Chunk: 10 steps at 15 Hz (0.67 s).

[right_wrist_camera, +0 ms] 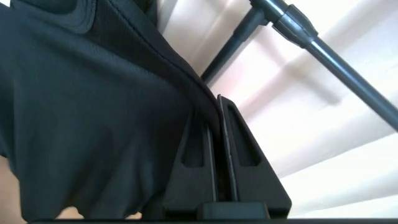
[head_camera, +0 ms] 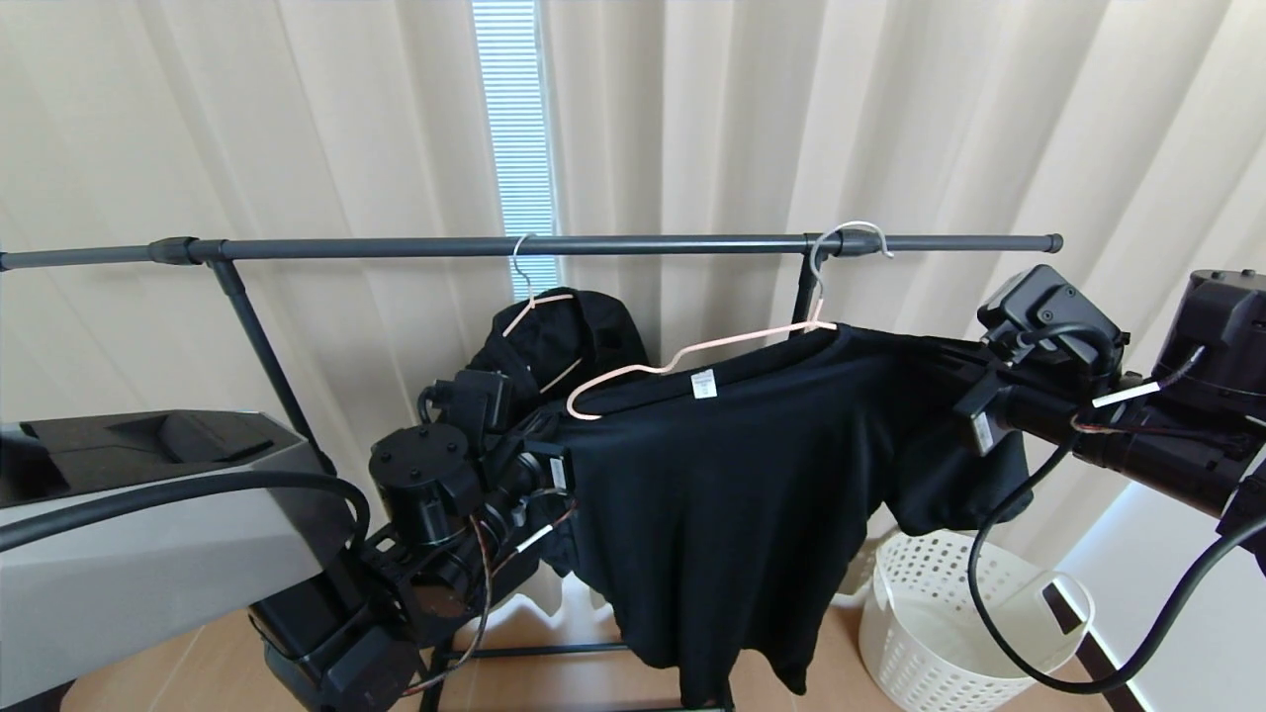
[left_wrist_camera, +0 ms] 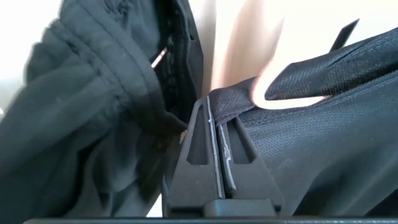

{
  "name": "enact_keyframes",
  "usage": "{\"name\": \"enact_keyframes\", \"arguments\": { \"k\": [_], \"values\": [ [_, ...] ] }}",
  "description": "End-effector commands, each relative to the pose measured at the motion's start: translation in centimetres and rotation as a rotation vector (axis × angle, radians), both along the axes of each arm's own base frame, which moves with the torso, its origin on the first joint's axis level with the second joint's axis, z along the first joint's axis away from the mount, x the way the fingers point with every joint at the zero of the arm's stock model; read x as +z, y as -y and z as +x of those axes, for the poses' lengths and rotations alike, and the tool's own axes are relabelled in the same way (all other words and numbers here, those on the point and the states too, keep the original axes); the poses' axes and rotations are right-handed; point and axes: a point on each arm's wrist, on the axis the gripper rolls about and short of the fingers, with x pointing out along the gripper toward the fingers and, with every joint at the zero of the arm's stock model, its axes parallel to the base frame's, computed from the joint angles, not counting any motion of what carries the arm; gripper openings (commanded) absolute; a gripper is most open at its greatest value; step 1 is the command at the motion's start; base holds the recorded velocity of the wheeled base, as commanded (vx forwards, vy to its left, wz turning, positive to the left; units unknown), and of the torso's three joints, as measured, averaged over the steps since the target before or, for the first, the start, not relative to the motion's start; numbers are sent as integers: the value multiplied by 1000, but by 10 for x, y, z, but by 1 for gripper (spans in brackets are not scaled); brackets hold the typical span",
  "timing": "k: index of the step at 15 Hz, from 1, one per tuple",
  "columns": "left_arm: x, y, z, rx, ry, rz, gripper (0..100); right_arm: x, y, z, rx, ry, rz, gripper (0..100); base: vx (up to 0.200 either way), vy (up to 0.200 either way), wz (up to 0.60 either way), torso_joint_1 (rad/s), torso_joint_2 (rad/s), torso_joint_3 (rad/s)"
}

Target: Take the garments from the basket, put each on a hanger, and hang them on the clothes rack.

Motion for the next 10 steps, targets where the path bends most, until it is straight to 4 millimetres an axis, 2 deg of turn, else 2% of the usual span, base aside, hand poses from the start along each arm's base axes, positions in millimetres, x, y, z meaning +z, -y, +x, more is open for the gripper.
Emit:
{"name": "enact_keyframes", "arguments": {
  "k": [1,10],
  "values": [
    [6,-1,-1,3,15,-9,0,-1,2,-2,-4,0,-11,0,0,0,0,0,0,0],
    [18,-2,-9,-6,38,-24,0,-5,4,1,-18,-6,-34,0,0,0,0,0,0,0]
  ]
}}
